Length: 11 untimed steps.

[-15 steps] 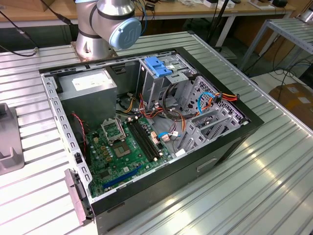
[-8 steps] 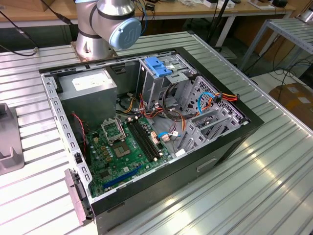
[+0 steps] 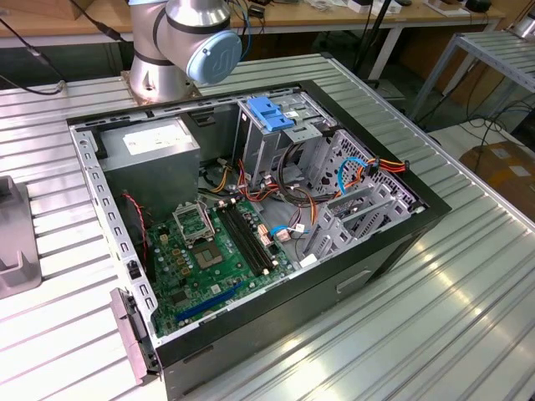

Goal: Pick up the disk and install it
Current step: 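Pick up the disk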

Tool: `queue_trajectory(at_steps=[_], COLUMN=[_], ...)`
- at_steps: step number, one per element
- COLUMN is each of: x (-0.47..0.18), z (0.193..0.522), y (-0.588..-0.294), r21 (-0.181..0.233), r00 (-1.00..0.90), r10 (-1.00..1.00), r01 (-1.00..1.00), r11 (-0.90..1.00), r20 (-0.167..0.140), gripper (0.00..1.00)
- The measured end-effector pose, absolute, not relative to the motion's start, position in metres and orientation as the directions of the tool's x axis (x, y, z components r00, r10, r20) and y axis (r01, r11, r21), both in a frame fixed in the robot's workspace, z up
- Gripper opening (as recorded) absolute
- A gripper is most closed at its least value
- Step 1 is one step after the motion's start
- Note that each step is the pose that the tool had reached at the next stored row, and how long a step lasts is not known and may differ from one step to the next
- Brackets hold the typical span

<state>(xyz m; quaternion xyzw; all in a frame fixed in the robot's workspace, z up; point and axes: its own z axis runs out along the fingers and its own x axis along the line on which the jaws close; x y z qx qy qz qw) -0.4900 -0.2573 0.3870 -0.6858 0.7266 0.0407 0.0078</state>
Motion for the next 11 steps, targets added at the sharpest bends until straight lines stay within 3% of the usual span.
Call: queue_trajectory(at_steps=[11], x=[-0.49], z=[0.3908], y=[-0.2573], r21=[0.049], r00=[-0.059], r10=[-0.996], r01=[-0.997], r11=[0.056], r20=[-0.067], gripper=[0.37])
